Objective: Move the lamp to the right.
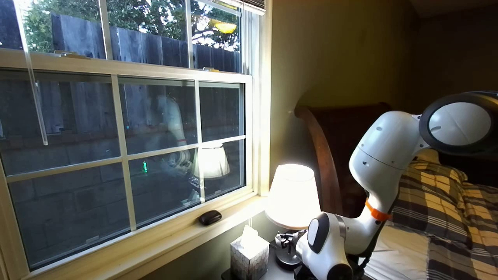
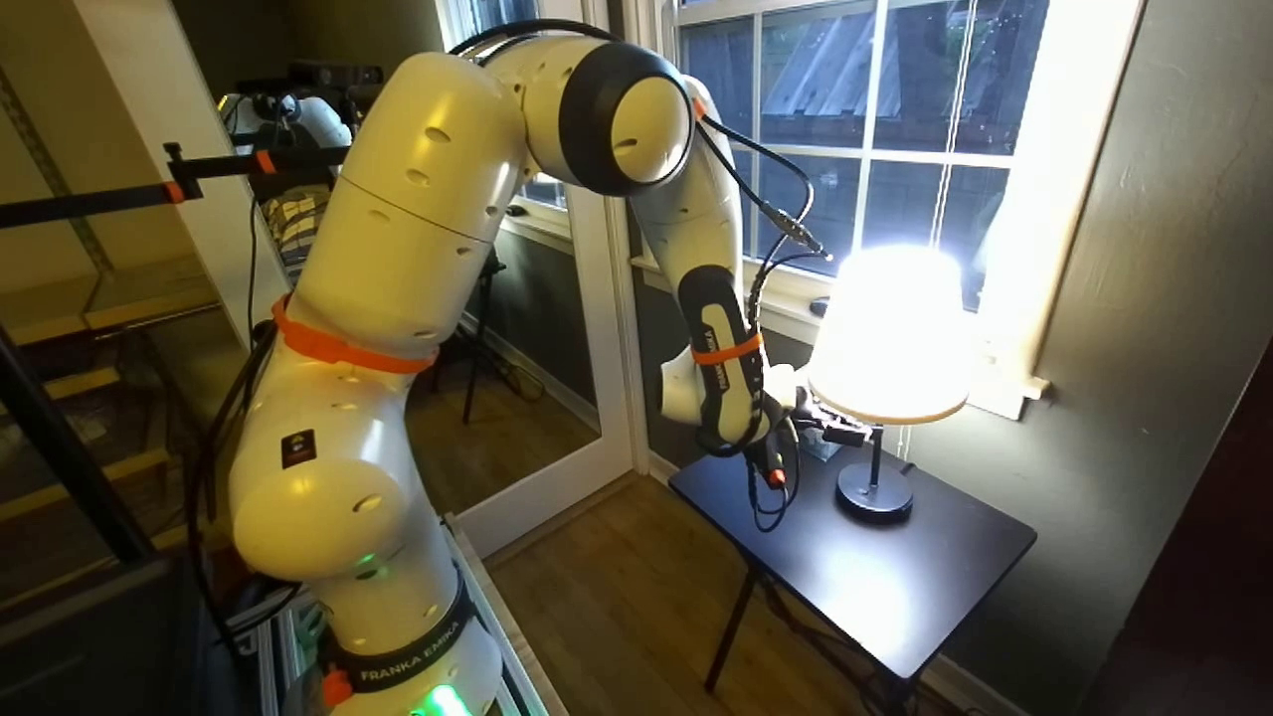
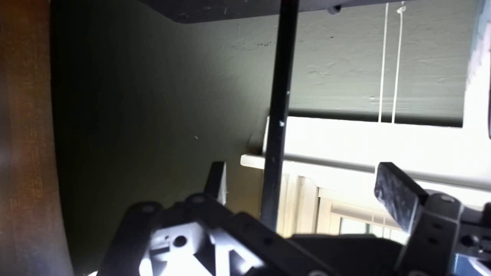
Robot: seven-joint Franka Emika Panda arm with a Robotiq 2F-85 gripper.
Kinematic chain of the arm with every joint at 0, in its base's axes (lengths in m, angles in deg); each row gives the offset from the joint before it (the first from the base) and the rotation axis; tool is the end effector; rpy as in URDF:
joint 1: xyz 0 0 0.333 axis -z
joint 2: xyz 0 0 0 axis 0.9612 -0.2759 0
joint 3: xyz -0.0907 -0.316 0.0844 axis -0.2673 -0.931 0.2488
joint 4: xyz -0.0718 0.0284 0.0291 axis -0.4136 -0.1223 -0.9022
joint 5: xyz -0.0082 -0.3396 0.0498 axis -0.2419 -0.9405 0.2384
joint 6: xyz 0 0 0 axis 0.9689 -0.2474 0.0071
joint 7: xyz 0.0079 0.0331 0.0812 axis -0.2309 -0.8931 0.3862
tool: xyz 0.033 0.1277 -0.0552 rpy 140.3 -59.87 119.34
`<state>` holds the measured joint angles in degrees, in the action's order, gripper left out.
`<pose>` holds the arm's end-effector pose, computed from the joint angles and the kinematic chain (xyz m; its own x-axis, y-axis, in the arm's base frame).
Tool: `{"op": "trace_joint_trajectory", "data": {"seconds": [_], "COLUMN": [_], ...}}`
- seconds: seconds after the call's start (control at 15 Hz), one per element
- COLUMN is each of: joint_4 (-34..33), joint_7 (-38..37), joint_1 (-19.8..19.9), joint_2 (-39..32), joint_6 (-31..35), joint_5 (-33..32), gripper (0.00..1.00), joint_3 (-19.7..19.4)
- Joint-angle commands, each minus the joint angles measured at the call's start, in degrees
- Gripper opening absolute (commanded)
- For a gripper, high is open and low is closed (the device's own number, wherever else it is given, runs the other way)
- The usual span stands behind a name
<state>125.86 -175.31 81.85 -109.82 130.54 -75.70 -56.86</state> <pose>0.5723 -0.0072 0.1722 0.2940 -0.0485 0.9546 -0.4412 -0.8929 0.0905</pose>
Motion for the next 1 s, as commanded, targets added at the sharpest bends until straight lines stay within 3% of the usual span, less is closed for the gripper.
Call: {"op": "trace_joint_trajectory", "data": {"seconds": [0.0,0.27,0.73,0.8,0.87,0.93], "joint_4": [-0.16,-0.12,-1.4,-1.57,-1.72,-1.93], "joint_7": [-3.07,-2.21,-2.84,-2.84,-2.82,-2.82], "joint_1": [-3.56,-3.1,-5.7,-5.93,-6.02,-6.35], "joint_2": [-0.34,-0.58,-0.79,-0.88,-0.97,-1.03], "joint_6": [-0.25,-1.64,-1.19,-1.12,-0.95,-0.92], "joint_5": [-0.74,-0.74,-0.73,-0.74,-0.74,-0.74], "gripper": [0.89,1.0,1.0,0.96,0.74,0.71], "joint_3": [-3.06,-3.19,-7.11,-7.57,-7.82,-8.13]}}
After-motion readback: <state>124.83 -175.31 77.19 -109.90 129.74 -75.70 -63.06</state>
